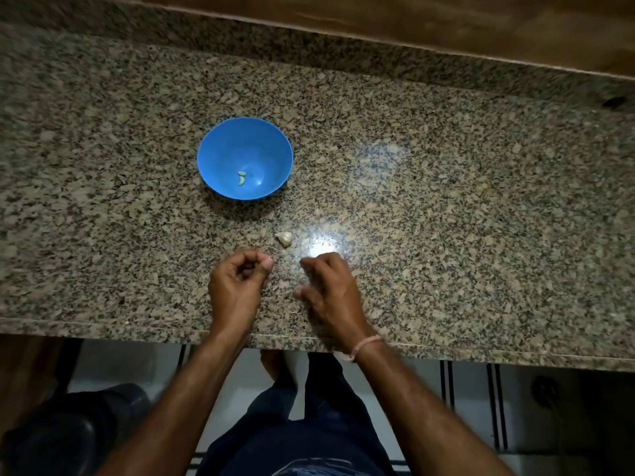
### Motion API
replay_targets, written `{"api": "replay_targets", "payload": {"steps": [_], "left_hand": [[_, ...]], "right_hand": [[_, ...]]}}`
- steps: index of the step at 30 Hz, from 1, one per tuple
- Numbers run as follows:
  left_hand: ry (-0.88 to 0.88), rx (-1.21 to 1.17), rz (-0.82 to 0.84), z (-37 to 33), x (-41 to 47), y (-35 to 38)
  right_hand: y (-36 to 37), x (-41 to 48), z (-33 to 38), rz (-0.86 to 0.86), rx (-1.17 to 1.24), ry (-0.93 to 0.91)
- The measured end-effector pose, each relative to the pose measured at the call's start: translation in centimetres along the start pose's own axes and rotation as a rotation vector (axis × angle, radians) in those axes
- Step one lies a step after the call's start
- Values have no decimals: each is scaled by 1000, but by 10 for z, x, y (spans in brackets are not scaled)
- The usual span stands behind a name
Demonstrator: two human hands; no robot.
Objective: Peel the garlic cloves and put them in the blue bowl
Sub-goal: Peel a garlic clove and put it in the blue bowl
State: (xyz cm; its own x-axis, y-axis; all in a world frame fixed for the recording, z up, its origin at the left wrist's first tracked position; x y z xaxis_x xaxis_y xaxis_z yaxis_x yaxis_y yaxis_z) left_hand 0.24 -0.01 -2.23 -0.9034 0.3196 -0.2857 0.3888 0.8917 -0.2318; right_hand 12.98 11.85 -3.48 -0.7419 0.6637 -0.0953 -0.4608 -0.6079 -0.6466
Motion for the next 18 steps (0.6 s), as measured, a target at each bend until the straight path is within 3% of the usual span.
{"api": "replay_targets", "payload": {"steps": [8,14,18], "left_hand": [[-40,-14,21,-2,-1,6],[-25,-5,19,-8,2,7],[-46,-23,25,-8,5,9]], "right_hand": [[3,48,2,-227,32,55],[-15,94,-6,-216,-11,14],[-12,105,-10,-206,85,-43]]}}
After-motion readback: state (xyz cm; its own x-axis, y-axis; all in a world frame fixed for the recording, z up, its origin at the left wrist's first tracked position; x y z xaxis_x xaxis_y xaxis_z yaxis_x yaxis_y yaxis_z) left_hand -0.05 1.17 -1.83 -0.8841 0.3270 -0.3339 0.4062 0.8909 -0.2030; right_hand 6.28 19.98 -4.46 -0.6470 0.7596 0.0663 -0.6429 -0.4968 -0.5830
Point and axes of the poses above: each hand's wrist, its own x-axis towards the middle knuckle, its own y-axis out of the palm, z = x × y, the point moved 2 cm from there along x, towards the middle knuckle, and after that the axes turned 5 degrees about -z, right-handed, at the moved point
